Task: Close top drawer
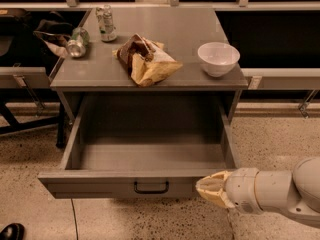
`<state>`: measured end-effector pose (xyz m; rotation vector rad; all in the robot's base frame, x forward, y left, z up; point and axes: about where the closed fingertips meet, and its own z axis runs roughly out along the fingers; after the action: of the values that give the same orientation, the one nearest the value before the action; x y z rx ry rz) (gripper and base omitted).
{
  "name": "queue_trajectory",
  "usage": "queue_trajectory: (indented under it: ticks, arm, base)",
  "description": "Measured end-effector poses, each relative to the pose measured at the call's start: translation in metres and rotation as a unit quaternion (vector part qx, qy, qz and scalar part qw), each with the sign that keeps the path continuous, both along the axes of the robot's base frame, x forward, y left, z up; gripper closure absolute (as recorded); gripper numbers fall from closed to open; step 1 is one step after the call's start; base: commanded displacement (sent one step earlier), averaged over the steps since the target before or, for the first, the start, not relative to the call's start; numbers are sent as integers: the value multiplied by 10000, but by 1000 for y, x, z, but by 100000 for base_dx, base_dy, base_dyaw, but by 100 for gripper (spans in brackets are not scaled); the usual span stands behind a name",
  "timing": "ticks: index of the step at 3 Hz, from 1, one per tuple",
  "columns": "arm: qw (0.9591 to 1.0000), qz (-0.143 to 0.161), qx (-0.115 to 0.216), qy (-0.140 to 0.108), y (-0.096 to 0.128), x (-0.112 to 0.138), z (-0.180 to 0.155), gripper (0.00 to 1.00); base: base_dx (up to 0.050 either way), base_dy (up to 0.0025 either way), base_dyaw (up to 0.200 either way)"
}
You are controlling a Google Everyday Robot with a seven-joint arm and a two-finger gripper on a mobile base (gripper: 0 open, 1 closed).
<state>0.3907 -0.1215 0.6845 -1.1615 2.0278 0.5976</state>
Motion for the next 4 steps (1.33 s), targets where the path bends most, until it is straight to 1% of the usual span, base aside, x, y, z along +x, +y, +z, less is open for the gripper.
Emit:
queue_trajectory:
  ticks: [1, 2, 3, 4]
  arm:
    - [10000, 0, 0, 0, 0, 0, 0, 100]
    - [9999, -98, 76, 45, 0, -2, -7, 100]
    - [9997, -139, 140, 120, 4, 2, -17, 100]
    - [9997, -118, 156, 151, 8, 9, -23, 100]
  base:
    - [0, 0, 0]
    - [0, 0, 0]
    - [0, 0, 0]
    - [0, 0, 0]
